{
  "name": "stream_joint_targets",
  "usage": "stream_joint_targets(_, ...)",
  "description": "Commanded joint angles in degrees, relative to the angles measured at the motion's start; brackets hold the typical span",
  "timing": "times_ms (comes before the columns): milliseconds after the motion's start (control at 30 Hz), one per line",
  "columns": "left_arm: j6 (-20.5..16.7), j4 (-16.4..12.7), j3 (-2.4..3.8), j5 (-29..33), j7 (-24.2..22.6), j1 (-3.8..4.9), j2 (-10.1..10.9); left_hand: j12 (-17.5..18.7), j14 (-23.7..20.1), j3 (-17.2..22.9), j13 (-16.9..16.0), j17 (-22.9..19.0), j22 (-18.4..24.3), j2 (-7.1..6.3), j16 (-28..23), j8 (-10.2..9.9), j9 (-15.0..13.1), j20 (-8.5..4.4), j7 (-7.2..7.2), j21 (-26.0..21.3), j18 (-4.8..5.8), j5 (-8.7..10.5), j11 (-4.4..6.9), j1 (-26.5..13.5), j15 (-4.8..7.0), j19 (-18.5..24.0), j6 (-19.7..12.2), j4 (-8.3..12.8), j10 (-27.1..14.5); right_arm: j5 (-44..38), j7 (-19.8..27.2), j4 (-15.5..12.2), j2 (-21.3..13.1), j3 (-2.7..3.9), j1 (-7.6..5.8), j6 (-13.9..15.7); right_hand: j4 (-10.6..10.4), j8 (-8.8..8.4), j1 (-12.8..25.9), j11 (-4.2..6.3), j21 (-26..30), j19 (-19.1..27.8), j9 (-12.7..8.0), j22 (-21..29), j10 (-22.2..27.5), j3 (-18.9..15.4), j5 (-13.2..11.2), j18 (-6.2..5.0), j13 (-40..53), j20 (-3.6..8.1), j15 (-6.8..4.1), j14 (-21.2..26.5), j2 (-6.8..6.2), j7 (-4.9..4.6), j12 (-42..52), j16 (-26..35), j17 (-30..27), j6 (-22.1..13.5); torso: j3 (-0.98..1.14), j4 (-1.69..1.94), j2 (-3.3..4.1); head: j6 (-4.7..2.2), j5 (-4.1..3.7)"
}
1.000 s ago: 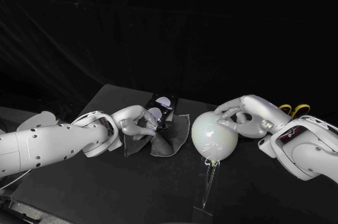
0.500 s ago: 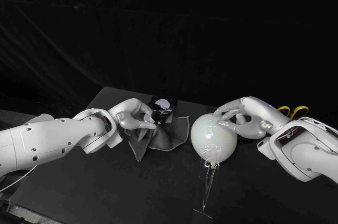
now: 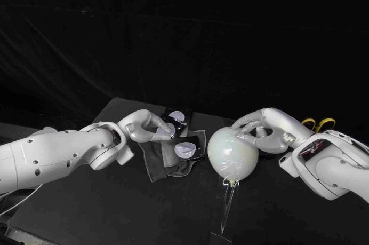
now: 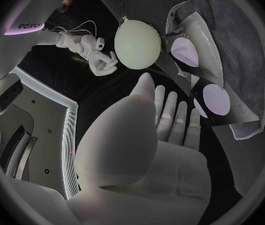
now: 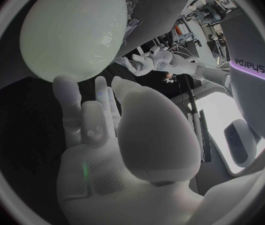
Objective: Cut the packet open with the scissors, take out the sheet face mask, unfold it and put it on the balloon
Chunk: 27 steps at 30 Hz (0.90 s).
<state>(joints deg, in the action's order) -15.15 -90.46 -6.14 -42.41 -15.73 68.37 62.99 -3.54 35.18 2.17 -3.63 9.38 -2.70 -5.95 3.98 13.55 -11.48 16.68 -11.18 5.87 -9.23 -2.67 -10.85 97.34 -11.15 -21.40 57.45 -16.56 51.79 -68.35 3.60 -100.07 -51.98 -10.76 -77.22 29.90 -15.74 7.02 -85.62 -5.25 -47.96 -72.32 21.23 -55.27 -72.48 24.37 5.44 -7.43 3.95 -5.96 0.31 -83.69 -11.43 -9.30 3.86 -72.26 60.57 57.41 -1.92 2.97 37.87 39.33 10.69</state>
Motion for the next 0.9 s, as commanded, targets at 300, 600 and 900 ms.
stream_joint_targets(300, -0.09, -0.32, 0.07, 3.97, -1.46, 0.11, -0.56, -1.17, 7.15, 5.45, -0.16, 1.54, -0.44, 5.38, 1.62, 3.11, -1.4, 0.04, 0.91, 0.67, -0.82, -0.11, 1.24, 5.67, 0.83, -2.49, 5.08, 1.91, 4.66, 3.5, -0.47, 0.19, 1.0, 0.04, 0.01, -0.65, 0.01, 0.1, 0.37, 0.23, -0.8, 0.05, 0.2, -0.83, 0.17, 0.47, 0.04, -0.63, 0.08, -0.03, 0.15, 0.02, 0.56, -0.14, -0.13, -0.78, 0.69, 0.08, 0.03, 0.0, -0.03, -0.08, 0.08)
stream_joint_targets(600, -7.58, -0.98, -0.75, -12.01, 0.86, -0.4, -2.1, 0.09, 4.74, -1.61, 0.08, 0.66, -0.8, -3.62, 0.43, -3.04, 1.03, 0.35, 1.54, 1.69, 2.93, -0.15, -2.6, -2.94, -1.01, -5.66, -6.02, -0.36, 0.77, 3.61, -0.62, -0.26, 1.08, 0.05, 0.01, -0.72, 0.02, 0.11, 0.39, 0.24, -0.65, 0.13, 0.21, -0.71, 0.15, 0.47, 0.02, -0.67, 0.09, -0.04, 0.13, 0.05, 0.54, -0.13, -0.12, -0.71, 0.54, 0.08, 0.06, 0.04, 0.01, -0.1, 0.1)
stream_joint_targets(900, -13.61, 0.38, -2.16, -26.75, 7.11, -2.08, -6.11, 0.34, -2.83, -12.0, 0.29, -1.47, -0.01, -8.51, -1.24, -6.07, 2.26, -0.2, -0.46, 0.34, 5.32, -0.2, -0.91, -4.29, 0.16, -2.23, -11.94, -0.7, -4.96, 2.79, -0.62, -0.81, 0.75, 0.1, 0.01, -0.65, 0.08, 0.08, 0.47, 0.23, -0.37, 0.29, 0.21, -0.51, 0.2, 0.42, -0.04, -0.74, 0.08, -0.04, 0.12, 0.12, 0.37, -0.15, -0.16, -0.59, 0.25, -0.01, -0.04, -0.11, 0.05, -0.17, -0.12)
